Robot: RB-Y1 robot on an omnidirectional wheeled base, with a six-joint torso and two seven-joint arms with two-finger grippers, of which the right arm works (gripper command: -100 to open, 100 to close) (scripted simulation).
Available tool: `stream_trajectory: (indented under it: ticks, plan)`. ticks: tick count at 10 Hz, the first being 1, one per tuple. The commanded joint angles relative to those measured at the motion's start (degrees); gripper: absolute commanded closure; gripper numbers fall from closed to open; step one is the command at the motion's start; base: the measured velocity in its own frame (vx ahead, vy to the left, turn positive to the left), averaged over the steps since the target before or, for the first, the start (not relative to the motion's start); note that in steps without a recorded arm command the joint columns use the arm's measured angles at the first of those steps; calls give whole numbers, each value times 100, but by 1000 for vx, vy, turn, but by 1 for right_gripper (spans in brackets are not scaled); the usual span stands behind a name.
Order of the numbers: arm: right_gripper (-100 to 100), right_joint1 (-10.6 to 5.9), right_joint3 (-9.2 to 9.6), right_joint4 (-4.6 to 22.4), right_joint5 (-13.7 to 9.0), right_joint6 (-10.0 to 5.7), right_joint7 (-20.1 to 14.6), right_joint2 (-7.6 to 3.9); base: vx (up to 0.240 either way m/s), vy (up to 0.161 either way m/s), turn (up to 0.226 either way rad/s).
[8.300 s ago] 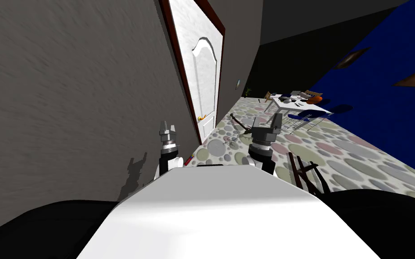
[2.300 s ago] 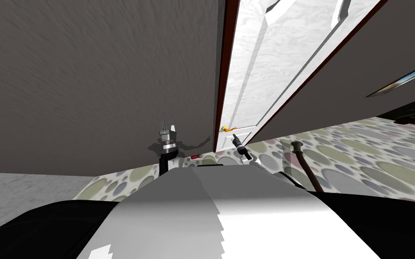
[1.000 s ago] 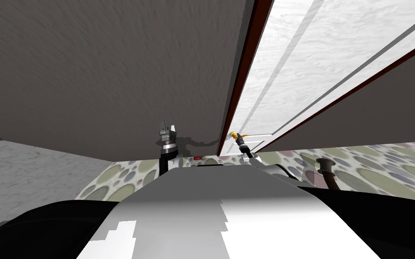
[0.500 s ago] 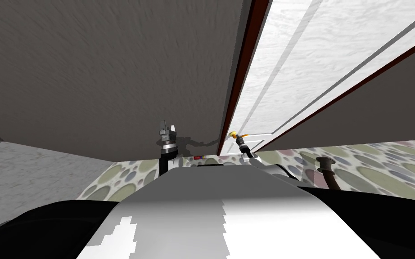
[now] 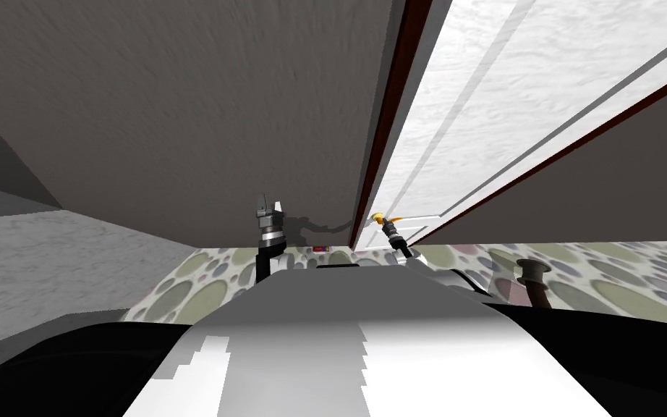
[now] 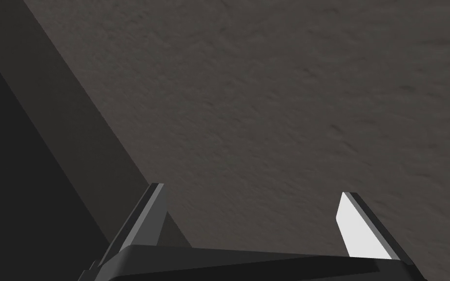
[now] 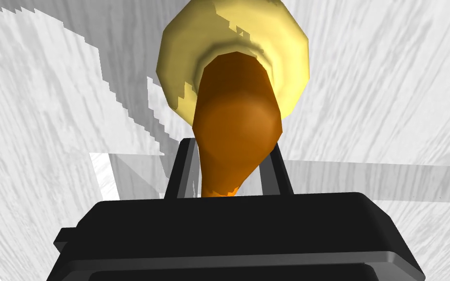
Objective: Pull the door open
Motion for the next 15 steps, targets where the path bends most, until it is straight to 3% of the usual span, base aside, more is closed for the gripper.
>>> stream_trajectory:
  ticks: [1, 2, 5, 7, 8, 10, 13, 15]
  plan:
    - [100, -110, 63, 286, 36, -192, -81, -19, -131, -48, 49]
    - [100, -110, 63, 296, 36, -192, -81, -19, -70, -10, -8]
    - [100, 77, 220, 323, 118, -499, -403, -288, -128, -67, 161]
    - [100, 160, 290, 335, 156, -637, -547, -409, -187, -88, 124]
    - [100, 36, 265, 469, 143, -636, -481, -337, -88, -41, 34]
    - [100, 200, 345, 493, 188, -899, -627, -465, -193, -92, 197]
    - [100, 297, 386, 495, 213, -1054, -711, -553, -142, -72, 76]
    - [100, 423, 440, 497, 244, -1256, -819, -667, -145, -78, 150]
